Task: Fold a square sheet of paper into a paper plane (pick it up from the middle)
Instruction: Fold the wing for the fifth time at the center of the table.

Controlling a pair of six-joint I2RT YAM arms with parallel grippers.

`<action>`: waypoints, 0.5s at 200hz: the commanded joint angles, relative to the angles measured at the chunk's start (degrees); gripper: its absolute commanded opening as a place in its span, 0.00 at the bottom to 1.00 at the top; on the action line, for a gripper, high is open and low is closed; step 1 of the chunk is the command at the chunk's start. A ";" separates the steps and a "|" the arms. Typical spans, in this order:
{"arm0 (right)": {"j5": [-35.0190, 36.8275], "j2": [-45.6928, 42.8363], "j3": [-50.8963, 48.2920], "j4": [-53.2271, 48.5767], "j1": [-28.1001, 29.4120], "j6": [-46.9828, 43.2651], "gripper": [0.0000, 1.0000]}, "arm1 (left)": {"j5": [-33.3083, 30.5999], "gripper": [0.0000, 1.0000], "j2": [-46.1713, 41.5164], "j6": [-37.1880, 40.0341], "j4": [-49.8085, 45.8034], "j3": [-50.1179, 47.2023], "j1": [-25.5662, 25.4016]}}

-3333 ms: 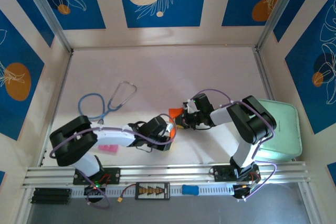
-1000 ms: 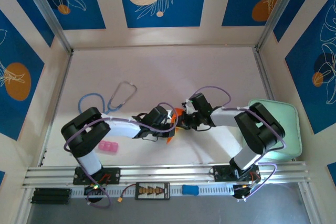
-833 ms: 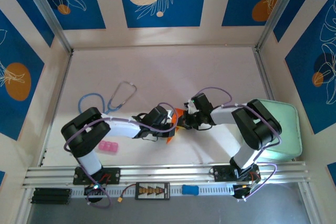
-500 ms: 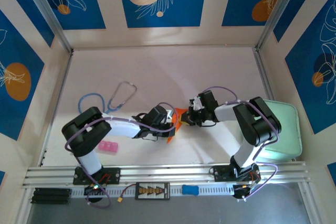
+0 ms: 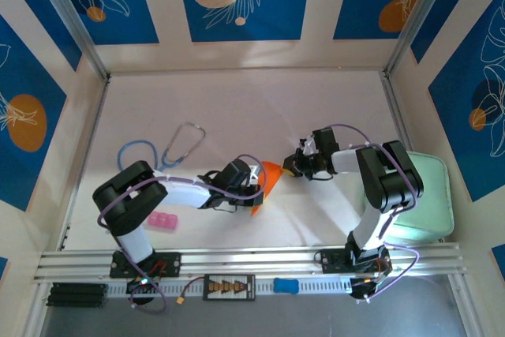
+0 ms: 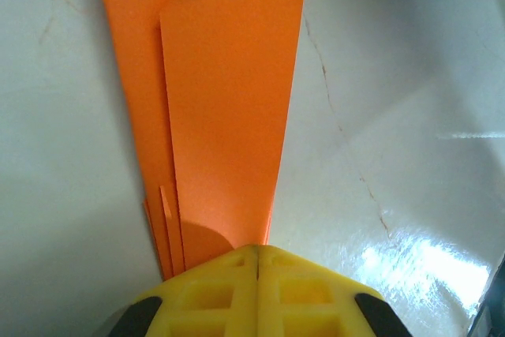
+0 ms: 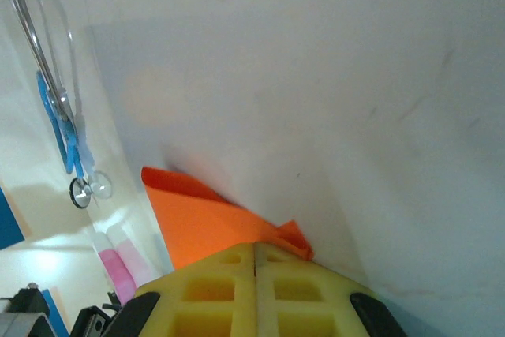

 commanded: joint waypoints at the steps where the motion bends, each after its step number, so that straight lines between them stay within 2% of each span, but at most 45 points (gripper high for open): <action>1: 5.38 1.78 1.76 -1.31 -2.59 -0.26 0.04 | 0.60 0.00 3.44 0.48 -10.06 -3.46 -0.22; 34: 4.95 0.07 3.39 -3.42 -4.41 -1.16 0.04 | 0.49 0.00 3.32 0.39 -10.06 -3.56 -0.24; 69: 4.46 -8.31 3.42 -6.96 -5.09 -2.27 0.07 | 0.16 0.00 2.84 0.26 -10.15 -3.93 -0.26; 100: -1.82 -12.60 0.05 -2.45 -1.84 -0.54 0.08 | -0.19 0.00 2.50 -0.13 -10.04 -4.08 -0.25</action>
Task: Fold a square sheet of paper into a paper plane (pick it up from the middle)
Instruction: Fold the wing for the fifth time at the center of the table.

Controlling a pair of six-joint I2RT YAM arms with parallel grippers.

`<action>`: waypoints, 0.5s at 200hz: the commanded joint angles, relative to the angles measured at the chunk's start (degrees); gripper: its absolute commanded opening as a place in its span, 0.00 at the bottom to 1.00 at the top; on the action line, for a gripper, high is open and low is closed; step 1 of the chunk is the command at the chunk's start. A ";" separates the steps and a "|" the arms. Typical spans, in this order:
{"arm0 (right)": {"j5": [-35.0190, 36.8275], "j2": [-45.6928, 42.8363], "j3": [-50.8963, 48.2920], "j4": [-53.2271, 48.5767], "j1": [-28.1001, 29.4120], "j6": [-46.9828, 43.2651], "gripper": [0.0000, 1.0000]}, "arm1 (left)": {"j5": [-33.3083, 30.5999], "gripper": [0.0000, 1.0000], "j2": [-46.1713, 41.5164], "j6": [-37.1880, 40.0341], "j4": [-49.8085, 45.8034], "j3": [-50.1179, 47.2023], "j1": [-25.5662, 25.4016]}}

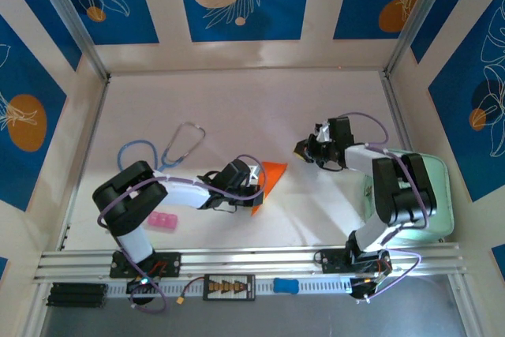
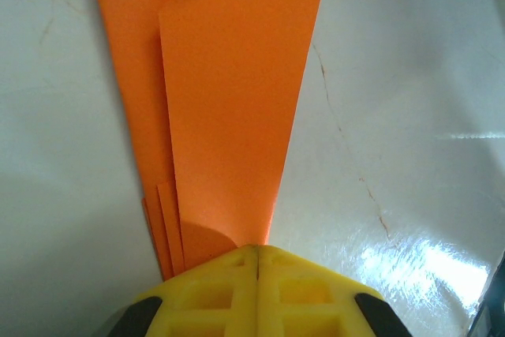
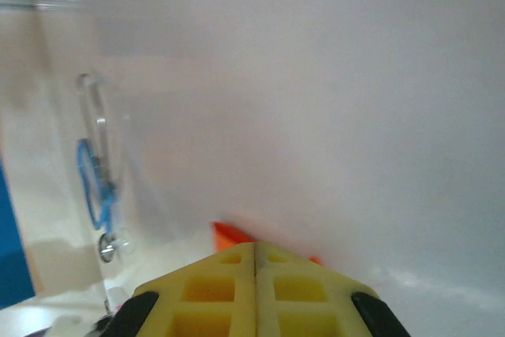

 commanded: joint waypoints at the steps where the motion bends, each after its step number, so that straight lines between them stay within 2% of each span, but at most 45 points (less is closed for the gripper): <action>1: -5.09 -3.03 -2.16 1.22 3.27 0.09 0.08 | -0.24 0.00 2.53 -0.09 -10.91 -3.58 -0.22; 23: -5.03 -2.58 -3.47 1.51 8.42 -0.21 0.06 | -0.20 0.00 2.51 -0.18 -10.98 -3.32 -0.23; 42: -4.40 -0.64 -5.47 4.39 10.42 1.05 0.04 | -0.05 0.00 2.42 -0.22 -10.88 -3.14 -0.25; 100: -3.44 7.65 -5.72 6.93 8.67 -0.12 0.02 | 0.86 0.00 1.64 -0.36 -10.70 -2.55 -0.19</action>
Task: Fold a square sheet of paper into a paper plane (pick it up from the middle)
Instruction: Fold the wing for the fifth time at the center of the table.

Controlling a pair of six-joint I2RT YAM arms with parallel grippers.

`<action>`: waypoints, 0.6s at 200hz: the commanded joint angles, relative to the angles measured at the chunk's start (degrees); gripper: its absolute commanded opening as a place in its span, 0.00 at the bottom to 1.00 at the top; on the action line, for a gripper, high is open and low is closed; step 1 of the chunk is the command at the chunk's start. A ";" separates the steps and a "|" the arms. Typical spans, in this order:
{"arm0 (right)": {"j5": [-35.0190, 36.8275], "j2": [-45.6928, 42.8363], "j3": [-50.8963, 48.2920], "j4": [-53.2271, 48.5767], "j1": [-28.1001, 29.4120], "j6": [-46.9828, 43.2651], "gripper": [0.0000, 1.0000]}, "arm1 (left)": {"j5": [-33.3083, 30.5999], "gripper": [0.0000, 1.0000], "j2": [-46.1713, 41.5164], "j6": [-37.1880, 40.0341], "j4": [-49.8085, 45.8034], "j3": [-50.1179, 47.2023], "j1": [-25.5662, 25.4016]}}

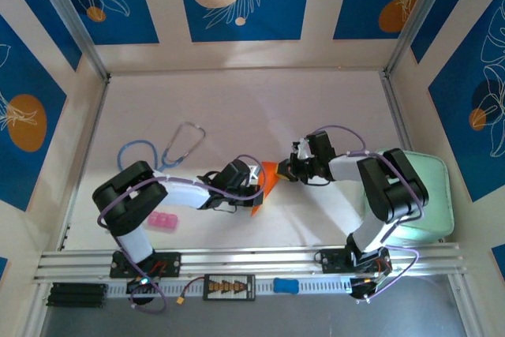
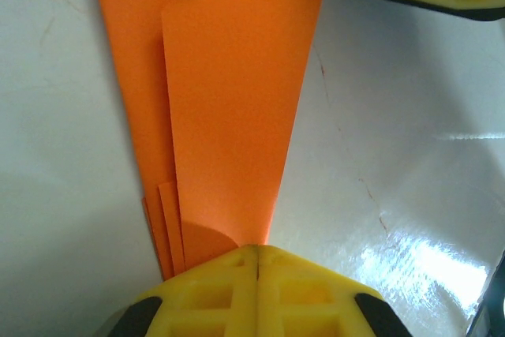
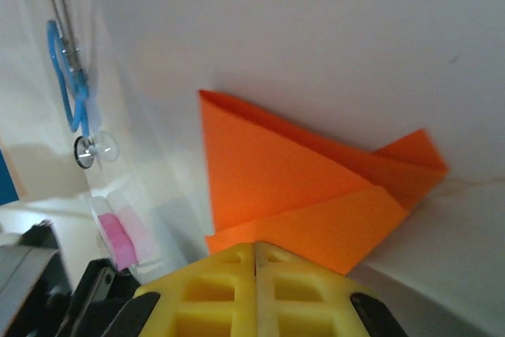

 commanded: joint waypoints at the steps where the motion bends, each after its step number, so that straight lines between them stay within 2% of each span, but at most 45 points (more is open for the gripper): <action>1: 0.15 2.55 0.15 0.70 -1.31 -1.20 0.02 | 0.90 0.00 1.70 -0.27 -10.87 -2.45 -0.19; 19: 2.16 3.70 0.35 -2.34 -2.04 -2.34 0.01 | 1.58 0.00 0.07 -0.36 -10.73 -2.03 -0.20; 67: 1.94 4.43 0.57 -3.42 -1.75 -2.86 0.00 | 2.15 0.00 -4.53 1.40 -14.79 4.94 -0.21; 120: 2.17 5.08 0.98 -3.99 -1.34 -2.78 0.00 | 2.47 0.00 1.95 3.05 -16.14 11.98 -0.21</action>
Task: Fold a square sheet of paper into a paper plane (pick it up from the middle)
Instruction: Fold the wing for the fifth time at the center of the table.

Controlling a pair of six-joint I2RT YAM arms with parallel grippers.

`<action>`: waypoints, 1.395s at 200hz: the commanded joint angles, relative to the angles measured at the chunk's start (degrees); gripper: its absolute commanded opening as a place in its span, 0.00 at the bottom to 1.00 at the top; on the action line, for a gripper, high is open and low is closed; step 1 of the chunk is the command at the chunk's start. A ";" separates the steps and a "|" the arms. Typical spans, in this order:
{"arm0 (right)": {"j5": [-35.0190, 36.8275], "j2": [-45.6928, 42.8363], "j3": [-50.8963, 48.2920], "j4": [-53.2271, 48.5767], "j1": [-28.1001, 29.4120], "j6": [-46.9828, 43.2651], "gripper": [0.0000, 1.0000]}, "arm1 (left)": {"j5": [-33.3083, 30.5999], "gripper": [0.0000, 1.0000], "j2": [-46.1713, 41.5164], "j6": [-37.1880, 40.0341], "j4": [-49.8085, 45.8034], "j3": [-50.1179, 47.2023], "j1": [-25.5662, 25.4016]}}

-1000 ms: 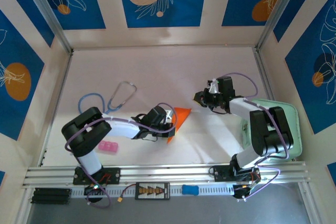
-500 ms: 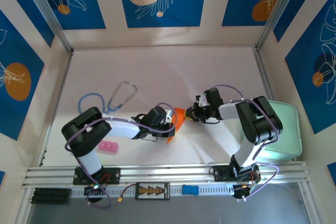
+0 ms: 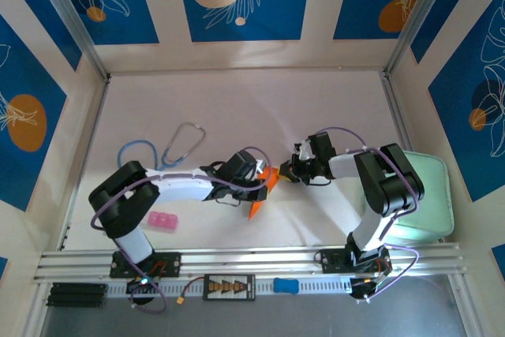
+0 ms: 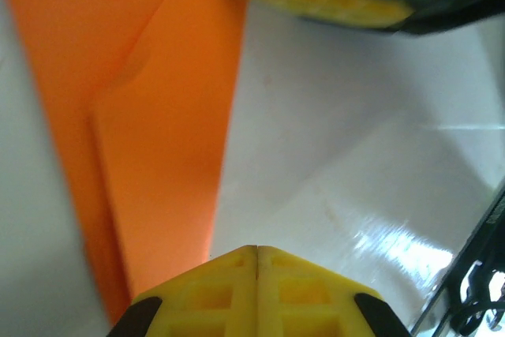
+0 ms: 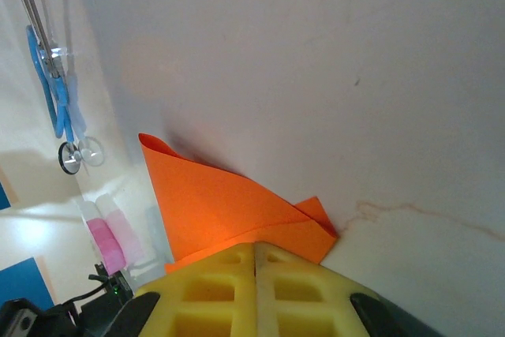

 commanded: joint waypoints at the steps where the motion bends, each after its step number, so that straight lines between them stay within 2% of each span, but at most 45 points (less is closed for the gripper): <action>1: 2.83 2.50 0.41 -3.04 0.13 -1.07 0.00 | 0.90 0.00 3.38 1.70 -2.64 2.47 -0.13; 47: 3.48 3.59 0.50 -3.79 0.35 -1.16 0.00 | 1.46 0.04 8.04 2.55 -3.11 4.61 -0.03; 86: 3.78 3.68 0.31 -3.87 0.64 -1.50 0.00 | 1.52 0.00 7.11 -1.12 0.86 -2.74 -0.03; 110: 0.88 1.71 0.53 -2.23 0.54 -1.47 0.00 | 2.57 0.00 7.51 -3.08 4.77 -5.39 -0.01; 143: -3.13 -4.14 3.31 -4.89 -0.24 -2.90 0.02 | 2.59 0.00 7.69 -2.53 3.78 -4.57 -0.07; 177: -6.11 -6.43 3.83 -4.54 2.46 -2.85 0.03 | 2.56 0.00 7.86 -2.61 4.51 -4.74 -0.05; 219: -2.13 -4.69 0.24 -1.44 5.94 -0.37 0.02 | 2.26 0.00 7.21 -2.87 5.05 -5.18 -0.06; 279: 3.25 0.90 -1.56 -0.45 3.93 -0.45 0.00 | 2.77 0.00 6.11 -2.96 4.84 -5.48 -0.11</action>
